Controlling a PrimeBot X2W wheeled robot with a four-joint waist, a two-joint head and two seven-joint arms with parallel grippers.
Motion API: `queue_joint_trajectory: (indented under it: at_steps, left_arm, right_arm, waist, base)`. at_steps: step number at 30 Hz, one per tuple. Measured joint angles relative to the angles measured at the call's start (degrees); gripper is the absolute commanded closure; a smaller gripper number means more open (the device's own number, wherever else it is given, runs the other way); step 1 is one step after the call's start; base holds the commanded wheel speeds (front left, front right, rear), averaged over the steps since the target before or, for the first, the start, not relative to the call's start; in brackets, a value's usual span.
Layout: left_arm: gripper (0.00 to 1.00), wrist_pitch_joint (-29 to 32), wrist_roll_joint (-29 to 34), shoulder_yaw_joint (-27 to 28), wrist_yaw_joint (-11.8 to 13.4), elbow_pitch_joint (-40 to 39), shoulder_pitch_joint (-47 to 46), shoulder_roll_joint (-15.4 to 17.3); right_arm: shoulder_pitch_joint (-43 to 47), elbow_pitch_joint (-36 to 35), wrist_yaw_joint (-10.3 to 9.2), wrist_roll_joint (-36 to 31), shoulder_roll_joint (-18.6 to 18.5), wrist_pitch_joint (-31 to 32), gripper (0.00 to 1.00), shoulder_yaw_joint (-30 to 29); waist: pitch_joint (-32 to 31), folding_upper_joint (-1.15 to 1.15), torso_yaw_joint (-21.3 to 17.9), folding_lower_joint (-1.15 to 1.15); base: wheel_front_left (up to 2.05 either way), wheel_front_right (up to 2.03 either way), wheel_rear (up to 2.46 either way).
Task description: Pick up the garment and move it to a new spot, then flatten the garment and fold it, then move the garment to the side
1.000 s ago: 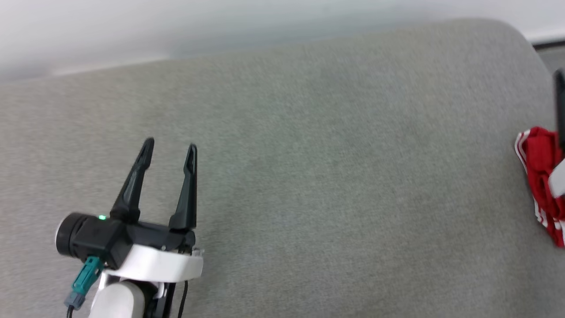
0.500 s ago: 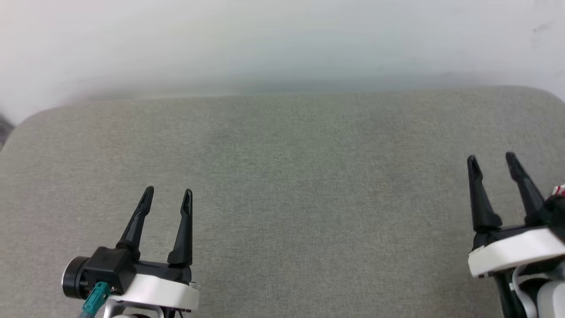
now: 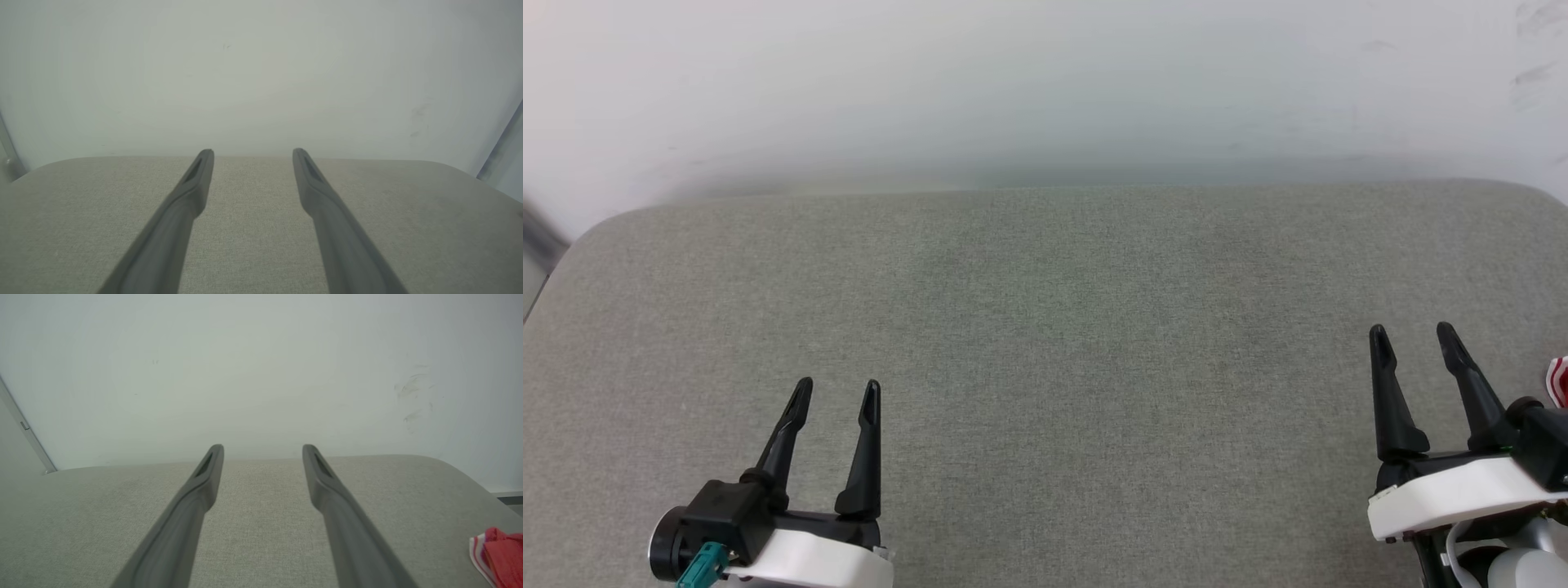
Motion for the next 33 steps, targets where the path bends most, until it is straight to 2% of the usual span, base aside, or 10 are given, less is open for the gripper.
queue_joint_trajectory:
  at_steps: [15,16,21,33]
  left_arm:
    - [0.0,0.0,-0.12,2.11,-0.48,0.11,0.09,-1.43]
    - [1.0,0.0,-0.12,2.04,-0.49,0.07,0.1,-1.53]
    - [1.0,0.13,-0.4,1.74,-0.47,2.5,1.19,-2.04]
    - [1.0,3.18,-14.43,2.13,-0.47,4.94,0.71,-1.89]
  right_arm:
    - [0.14,1.11,0.0,1.03,0.46,0.01,0.0,0.55]
    - [0.15,1.18,0.0,1.04,0.46,0.01,1.0,0.59]
    - [0.86,3.67,0.0,1.22,0.47,0.41,1.0,0.78]
    - [0.98,6.17,0.0,14.59,0.48,2.4,1.0,0.31]
  waist:
    - [-0.03,0.0,-0.34,0.01]
    - [-0.05,0.0,-0.33,0.01]
    - [-0.06,0.0,-0.34,0.01]
    - [-0.24,0.0,-0.38,0.01]
  base:
    - [0.0,0.0,0.0]
    - [0.0,0.0,0.0]
    - [0.0,0.0,0.0]
    - [0.0,0.0,0.0]
